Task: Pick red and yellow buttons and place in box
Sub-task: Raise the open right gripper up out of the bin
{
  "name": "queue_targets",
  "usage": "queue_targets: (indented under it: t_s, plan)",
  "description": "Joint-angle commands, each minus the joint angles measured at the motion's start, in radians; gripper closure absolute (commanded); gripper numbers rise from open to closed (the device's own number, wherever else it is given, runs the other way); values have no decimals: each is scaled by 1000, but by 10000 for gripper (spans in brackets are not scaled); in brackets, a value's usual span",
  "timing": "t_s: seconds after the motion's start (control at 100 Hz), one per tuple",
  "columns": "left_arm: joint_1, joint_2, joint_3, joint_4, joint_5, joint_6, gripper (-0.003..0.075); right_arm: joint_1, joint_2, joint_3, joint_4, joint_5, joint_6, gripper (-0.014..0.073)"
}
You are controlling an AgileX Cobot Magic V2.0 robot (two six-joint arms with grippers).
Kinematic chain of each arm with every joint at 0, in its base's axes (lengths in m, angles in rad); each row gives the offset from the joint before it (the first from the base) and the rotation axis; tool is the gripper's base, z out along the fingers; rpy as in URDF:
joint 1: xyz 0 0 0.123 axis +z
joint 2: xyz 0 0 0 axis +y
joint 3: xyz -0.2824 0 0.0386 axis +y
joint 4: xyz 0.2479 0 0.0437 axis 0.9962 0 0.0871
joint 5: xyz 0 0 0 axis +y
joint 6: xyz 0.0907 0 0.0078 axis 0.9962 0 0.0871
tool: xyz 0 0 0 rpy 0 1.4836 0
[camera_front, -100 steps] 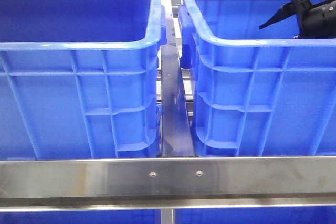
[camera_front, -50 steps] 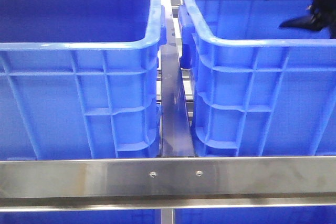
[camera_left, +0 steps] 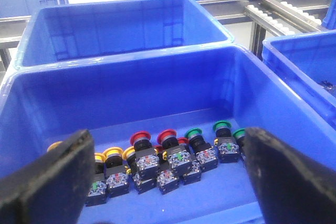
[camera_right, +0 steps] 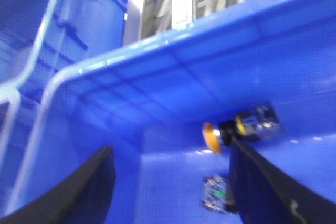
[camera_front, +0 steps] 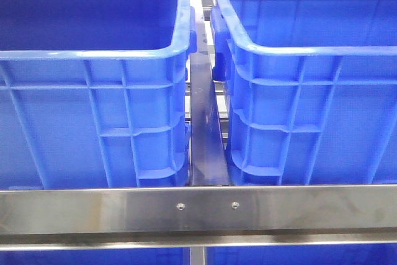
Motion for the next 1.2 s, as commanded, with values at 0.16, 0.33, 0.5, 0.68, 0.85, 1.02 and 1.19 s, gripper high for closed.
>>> queue_targets:
  t_s: [0.16,0.33,0.5,0.68,0.85,1.02,1.19]
  plan:
    - [2,12,-25,-20,-77,-11,185,73,-250,133,-53,-191,-98,101]
    - [2,12,-25,-20,-77,-11,232,78,-407,225,-53,-216,-135,101]
    - [2,12,-25,-20,-77,-11,481,78,-571,303,-53,-224,-184,101]
    - [2,12,-25,-20,-77,-11,739,78,-711,373,-53,-224,-201,101]
    - [2,12,-25,-20,-77,-11,739,78,-833,444,-59,-220,-203,101]
    - [2,12,-25,-20,-77,-11,739,78,-946,540,-69,-216,-203,101]
    - [2,12,-25,-20,-77,-11,739,78,-1043,626,-97,-218,-204,108]
